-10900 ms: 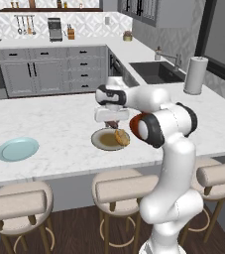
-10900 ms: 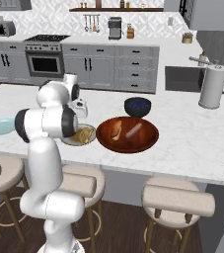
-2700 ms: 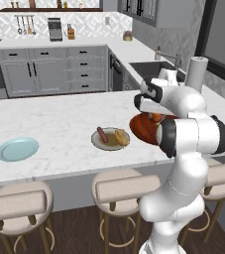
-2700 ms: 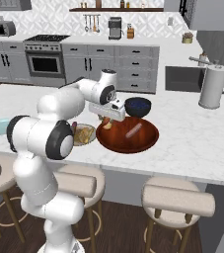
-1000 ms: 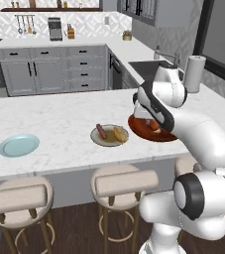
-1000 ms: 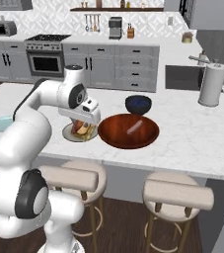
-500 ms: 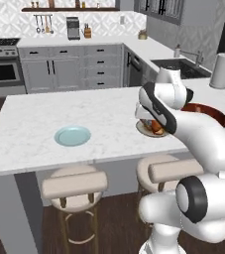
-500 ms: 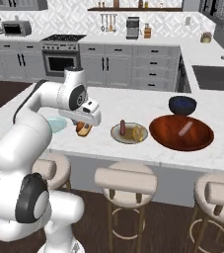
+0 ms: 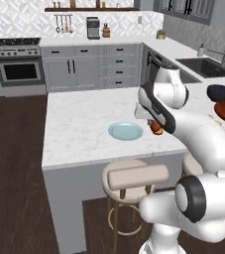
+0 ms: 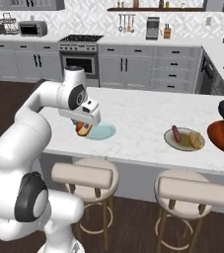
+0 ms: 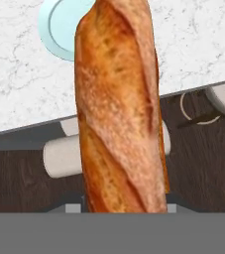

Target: Place one bun and one sausage from the bowl on each plate.

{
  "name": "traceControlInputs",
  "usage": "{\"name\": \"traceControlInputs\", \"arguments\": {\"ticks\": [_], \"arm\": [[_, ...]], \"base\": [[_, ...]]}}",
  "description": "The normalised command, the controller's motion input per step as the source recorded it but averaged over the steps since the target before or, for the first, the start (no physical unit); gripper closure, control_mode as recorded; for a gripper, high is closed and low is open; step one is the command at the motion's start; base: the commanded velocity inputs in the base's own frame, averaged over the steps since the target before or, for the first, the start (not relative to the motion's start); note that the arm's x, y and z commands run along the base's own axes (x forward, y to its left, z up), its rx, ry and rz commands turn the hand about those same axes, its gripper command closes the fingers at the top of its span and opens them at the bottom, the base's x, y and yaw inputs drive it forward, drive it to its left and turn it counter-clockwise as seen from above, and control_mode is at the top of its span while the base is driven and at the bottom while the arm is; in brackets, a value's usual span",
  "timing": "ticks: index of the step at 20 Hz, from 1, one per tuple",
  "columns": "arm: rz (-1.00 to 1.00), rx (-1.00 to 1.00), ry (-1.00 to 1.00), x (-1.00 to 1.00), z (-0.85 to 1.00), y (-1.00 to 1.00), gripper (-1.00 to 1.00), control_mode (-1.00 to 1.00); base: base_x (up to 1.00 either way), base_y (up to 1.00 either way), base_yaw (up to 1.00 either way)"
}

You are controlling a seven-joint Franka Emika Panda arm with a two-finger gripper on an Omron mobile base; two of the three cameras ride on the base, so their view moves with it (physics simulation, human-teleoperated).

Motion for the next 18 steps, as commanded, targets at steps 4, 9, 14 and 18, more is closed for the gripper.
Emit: {"name": "traceControlInputs", "arguments": {"ticks": [4,9,14,18], "arm": [[0.00,0.00,0.00,0.00,0.00,0.00,1.00,1.00],[0.00,0.00,0.00,0.00,0.00,0.00,1.00,1.00],[0.00,0.00,0.00,0.00,0.00,0.00,1.00,1.00],[0.00,0.00,0.00,0.00,0.00,0.00,1.00,1.00]], "base": [[0.32,0.28,0.00],[0.40,-0.05,0.00],[0.57,0.00,0.00],[0.47,0.00,0.00]]}}
